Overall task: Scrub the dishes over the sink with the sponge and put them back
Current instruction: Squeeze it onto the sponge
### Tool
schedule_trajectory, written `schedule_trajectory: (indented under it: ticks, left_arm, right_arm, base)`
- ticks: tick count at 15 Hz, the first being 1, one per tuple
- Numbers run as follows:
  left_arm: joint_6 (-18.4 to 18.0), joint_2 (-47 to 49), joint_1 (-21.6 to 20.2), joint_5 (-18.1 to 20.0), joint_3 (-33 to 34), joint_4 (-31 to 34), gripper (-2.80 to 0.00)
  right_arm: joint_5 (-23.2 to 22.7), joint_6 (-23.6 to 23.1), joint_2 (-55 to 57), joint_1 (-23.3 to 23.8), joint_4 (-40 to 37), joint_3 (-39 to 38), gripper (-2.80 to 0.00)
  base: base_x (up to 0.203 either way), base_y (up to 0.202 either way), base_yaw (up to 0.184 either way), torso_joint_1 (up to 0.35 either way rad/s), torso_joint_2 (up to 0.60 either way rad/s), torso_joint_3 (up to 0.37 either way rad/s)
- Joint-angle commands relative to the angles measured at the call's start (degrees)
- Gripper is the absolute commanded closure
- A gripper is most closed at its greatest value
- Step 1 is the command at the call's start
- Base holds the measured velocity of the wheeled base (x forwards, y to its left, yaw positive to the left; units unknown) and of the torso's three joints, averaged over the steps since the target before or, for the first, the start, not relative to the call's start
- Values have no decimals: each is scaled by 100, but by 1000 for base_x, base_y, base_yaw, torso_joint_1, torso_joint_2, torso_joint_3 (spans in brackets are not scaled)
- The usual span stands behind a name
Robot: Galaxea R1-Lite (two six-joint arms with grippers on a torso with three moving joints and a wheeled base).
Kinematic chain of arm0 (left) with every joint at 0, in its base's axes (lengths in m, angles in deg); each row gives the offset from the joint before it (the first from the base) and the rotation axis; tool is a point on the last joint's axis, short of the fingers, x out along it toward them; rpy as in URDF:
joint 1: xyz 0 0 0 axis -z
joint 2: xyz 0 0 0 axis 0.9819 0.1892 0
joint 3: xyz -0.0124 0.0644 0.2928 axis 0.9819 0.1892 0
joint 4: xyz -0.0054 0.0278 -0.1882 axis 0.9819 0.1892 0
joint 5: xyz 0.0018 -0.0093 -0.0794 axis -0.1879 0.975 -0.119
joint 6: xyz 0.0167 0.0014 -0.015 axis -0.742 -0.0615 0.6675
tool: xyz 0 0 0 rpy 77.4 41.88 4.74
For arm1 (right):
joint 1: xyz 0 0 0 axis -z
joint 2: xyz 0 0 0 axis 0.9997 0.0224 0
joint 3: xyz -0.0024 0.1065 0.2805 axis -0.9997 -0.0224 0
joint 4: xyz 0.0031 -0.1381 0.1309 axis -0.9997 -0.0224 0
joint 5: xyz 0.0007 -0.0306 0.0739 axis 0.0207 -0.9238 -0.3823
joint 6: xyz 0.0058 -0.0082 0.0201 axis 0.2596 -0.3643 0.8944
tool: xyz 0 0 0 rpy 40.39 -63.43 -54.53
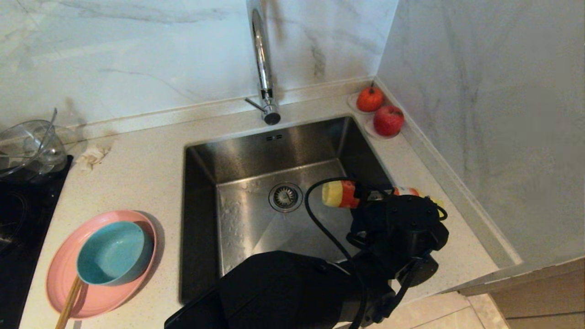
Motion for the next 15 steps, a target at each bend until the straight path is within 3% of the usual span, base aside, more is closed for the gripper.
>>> schedule_trajectory:
  ticks: [1, 15]
  left_arm:
    - [-79, 54, -1, -25, -1, -31, 0]
    - [-88, -265, 1, -43, -1, -260, 0]
  right_arm:
    - [0, -2, -3, -1, -1, -2, 0]
    - [0, -2, -3, 2, -1, -8, 0]
  base:
    - [0, 0, 0, 0, 0, 0]
    - [0, 0, 0, 0, 0, 0]
